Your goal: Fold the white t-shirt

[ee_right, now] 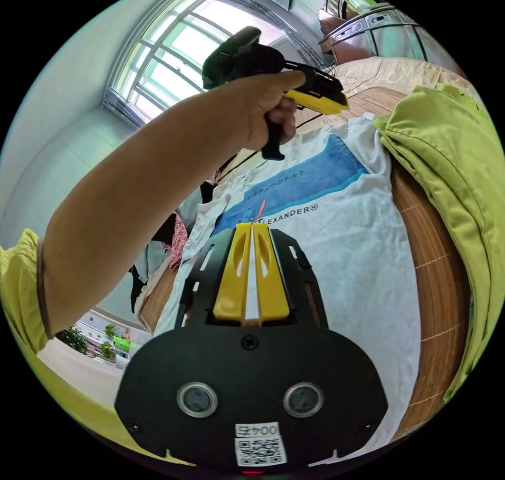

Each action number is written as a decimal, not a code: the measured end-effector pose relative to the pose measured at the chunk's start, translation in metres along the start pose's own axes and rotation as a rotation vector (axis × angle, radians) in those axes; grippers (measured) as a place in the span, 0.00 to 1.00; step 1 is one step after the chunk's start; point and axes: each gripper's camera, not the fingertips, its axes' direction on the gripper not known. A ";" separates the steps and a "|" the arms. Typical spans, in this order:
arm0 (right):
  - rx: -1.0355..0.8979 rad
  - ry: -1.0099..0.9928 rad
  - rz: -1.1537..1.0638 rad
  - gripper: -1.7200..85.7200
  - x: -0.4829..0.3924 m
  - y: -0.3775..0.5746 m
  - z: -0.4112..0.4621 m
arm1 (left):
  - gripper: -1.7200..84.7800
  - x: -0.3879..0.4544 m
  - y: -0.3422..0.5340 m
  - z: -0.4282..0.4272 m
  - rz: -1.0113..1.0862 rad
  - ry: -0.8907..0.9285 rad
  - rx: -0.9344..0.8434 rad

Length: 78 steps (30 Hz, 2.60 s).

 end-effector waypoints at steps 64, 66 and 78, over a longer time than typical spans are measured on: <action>-0.286 0.269 -0.159 0.16 -0.080 -0.166 -0.019 | 0.03 -0.224 0.422 -0.040 -0.254 0.050 0.210; -0.321 0.205 -0.084 0.18 -0.055 -0.190 -0.014 | 0.03 -0.235 0.427 -0.043 -0.265 0.084 0.214; -0.455 0.079 -0.105 0.06 -0.032 -0.214 0.002 | 0.02 -0.280 0.442 -0.066 -0.286 0.143 0.220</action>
